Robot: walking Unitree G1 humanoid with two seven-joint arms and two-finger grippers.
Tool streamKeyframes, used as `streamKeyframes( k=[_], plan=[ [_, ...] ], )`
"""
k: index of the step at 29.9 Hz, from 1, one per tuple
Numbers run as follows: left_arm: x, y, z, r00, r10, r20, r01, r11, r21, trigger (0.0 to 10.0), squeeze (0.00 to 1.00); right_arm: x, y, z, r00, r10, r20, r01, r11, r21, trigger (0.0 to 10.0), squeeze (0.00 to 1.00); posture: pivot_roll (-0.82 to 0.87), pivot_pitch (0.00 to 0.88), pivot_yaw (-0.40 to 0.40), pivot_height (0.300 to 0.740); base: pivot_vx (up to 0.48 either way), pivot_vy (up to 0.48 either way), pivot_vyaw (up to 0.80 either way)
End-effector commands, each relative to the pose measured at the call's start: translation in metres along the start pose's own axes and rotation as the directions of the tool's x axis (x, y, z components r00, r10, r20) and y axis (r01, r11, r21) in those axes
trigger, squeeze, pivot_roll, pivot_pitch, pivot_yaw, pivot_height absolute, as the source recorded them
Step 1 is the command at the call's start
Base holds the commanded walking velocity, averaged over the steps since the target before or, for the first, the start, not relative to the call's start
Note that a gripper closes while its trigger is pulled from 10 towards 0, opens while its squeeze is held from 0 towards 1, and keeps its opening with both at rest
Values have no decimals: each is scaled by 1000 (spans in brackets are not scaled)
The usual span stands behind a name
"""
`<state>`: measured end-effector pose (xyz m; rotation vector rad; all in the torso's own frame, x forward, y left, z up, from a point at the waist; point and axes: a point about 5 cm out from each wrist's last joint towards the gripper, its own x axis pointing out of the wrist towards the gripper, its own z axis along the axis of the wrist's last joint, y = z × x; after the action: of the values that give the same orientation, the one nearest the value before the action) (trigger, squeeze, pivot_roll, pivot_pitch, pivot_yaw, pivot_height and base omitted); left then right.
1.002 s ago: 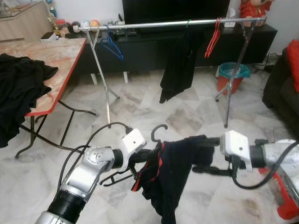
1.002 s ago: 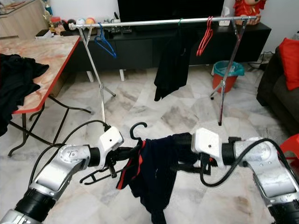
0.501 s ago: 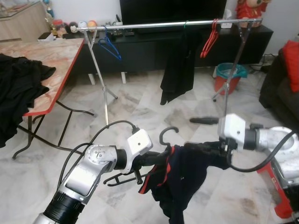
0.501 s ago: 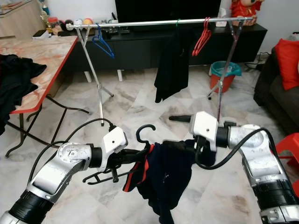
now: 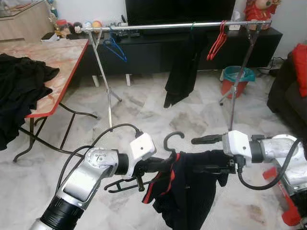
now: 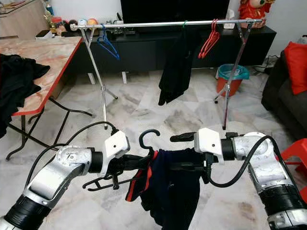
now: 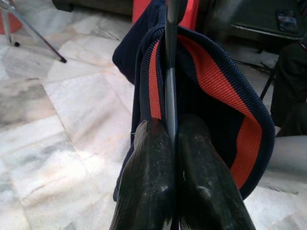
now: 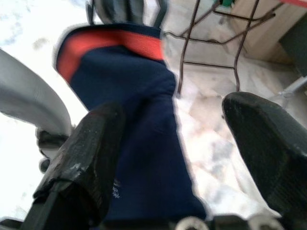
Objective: Hang hanger
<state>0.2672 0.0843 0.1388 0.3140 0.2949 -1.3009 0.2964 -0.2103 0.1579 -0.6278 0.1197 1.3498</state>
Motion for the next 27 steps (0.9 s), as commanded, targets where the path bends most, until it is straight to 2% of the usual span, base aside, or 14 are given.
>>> streamKeyframes(
  k=[1,6,11,23,25,26,27],
  plan=[
    [-4,-3,11,999,-20,25,19,999,40,10000,0,4,-5,3,1000,5,-6,-5,999,-41,10000,0,77,0,27,740,0,0,0],
    [-4,-4,10,1000,-23,9,22,999,47,10000,0,12,-4,0,999,27,-16,-28,999,-39,10000,0,83,0,24,740,0,0,0],
    [-4,-6,14,999,-44,17,43,997,60,10000,0,23,6,-5,992,126,-8,-126,992,-21,10000,0,89,0,22,740,0,0,0],
    [-4,-5,17,999,-41,24,39,997,61,10000,0,40,8,-12,988,153,-32,-154,988,-27,10000,0,110,0,21,740,0,0,0],
    [-3,-5,18,999,-40,23,39,997,62,10000,0,43,6,-12,989,148,-29,-149,988,-29,1412,0,109,0,23,740,0,0,0],
    [-3,-4,18,999,-40,23,39,997,62,10000,0,43,5,-11,989,143,-27,-144,989,-30,0,0,109,0,22,740,0,0,0],
    [-3,-4,18,999,-40,23,39,997,62,10000,0,44,4,-11,989,144,-27,-145,989,-31,0,0,109,0,22,740,0,0,0]
  ],
)
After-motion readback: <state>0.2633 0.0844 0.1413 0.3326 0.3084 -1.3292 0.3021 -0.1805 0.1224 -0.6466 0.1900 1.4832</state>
